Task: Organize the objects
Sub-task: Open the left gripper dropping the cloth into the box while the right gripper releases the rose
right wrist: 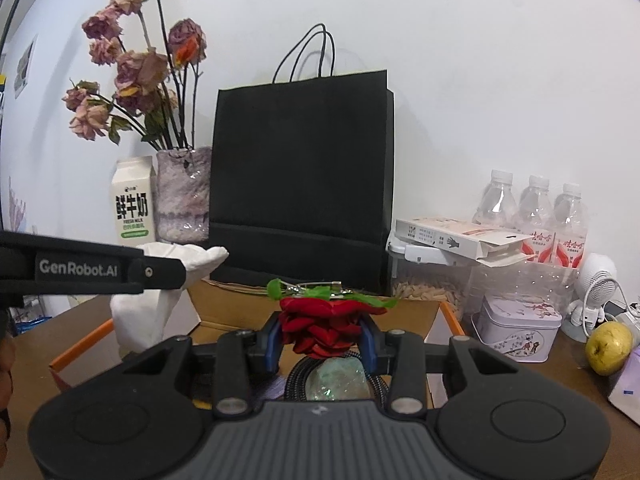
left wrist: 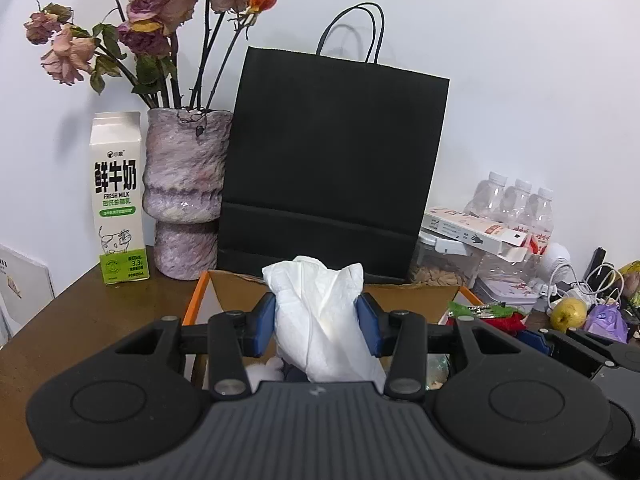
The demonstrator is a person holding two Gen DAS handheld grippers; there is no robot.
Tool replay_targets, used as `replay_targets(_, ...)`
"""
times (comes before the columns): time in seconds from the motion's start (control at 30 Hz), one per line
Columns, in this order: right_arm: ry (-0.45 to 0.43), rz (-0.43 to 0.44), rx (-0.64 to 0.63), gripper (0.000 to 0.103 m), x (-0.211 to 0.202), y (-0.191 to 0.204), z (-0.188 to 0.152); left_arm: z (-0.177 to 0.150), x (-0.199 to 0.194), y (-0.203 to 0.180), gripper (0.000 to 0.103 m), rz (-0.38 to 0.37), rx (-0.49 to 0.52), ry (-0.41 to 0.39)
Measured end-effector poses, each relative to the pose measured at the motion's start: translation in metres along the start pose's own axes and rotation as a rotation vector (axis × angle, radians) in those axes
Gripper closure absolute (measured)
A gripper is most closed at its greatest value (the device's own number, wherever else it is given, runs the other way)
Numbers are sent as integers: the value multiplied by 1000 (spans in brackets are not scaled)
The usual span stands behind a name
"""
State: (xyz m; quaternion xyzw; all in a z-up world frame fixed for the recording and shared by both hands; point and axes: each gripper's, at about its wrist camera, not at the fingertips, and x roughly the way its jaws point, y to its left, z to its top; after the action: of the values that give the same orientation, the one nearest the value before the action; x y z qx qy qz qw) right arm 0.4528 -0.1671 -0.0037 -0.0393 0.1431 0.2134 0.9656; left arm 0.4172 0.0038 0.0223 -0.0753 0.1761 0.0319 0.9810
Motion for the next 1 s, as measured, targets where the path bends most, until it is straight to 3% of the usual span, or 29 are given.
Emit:
replay_targets(0.37, 32, -23, 12, 66, 30, -8, -1, 1, 34, -3, 58, 12, 25, 33)
replay_targets(0.47, 47, -24, 19, 64, 35, -10, -3, 0, 38, -2, 54, 10, 28, 33)
replay_targets(0.53, 59, -22, 19, 59, 36, -10, -6, -1, 38, -1, 42, 11, 29, 33)
replay_targets(0.57, 63, -21, 19, 54, 37, -11, -6, -1, 38, -1, 38, 18, 28, 31)
replay_targets(0.63, 71, -18, 28, 32, 37, -12, -7, -2, 36, 0, 21, 34, 33, 12)
replay_targets(0.67, 70, -16, 32, 14, 36, -12, -7, -2, 35, 1, 16, 42, 34, 1)
replay_targets(0.7, 61, -18, 37, 6, 35, -13, -8, -2, 34, 1, 3, 58, 35, -17)
replay_targets(0.8, 53, -31, 49, 2, 33, -14, -8, -2, 29, 3, 0, 77, 41, -63)
replay_targets(1.0, 61, -29, 68, 0, 33, -16, -9, -2, 30, 6, 0, 75, 37, -55)
